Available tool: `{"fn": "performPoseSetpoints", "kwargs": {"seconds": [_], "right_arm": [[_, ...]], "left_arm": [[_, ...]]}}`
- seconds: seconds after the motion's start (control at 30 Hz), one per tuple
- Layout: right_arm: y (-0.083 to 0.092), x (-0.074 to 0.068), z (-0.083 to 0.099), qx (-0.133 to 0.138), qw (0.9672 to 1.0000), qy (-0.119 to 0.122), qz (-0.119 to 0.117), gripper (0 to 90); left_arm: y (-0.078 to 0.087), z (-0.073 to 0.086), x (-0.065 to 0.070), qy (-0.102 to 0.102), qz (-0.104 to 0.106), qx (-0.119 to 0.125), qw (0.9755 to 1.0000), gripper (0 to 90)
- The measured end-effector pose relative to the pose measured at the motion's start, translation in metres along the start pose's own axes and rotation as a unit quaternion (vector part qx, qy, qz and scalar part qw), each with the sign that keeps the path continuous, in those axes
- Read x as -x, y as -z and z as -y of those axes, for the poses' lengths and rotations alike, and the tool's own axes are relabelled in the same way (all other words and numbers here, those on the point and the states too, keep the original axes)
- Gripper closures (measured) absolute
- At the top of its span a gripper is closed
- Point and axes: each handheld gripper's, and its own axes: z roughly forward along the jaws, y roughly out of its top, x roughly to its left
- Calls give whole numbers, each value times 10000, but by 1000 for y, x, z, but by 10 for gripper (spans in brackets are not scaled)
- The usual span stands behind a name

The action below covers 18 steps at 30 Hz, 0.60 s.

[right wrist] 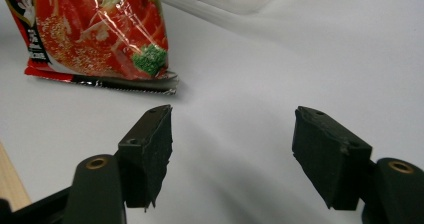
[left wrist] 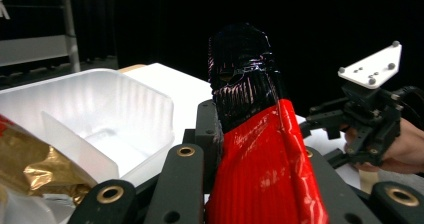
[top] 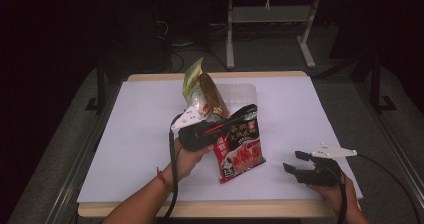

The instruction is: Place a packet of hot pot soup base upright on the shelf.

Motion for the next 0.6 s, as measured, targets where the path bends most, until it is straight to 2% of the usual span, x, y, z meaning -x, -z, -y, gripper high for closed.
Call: {"fn": "performPoseSetpoints", "kwargs": {"seconds": [0.23, 0.33, 0.43, 0.5, 0.6], "right_arm": [[4, -2, -2, 127, 9999, -71, 72, 316], [3, -5, -3, 153, 9998, 27, 118, 316], [5, -5, -3, 257, 9992, 34, 303, 329], [6, -4, -3, 296, 9992, 5, 262, 328], [4, -3, -2, 224, 9994, 11, 253, 317]], "left_arm": [[2, -2, 1, 42, -109, 176, 9998, 776], [3, -5, 3, -41, -152, 173, 9997, 778], [2, -10, 4, -77, -188, 255, 9995, 778], [3, -15, 4, -129, -208, 312, 9992, 778], [5, -21, 3, -24, -313, 489, 9983, 777]]}}
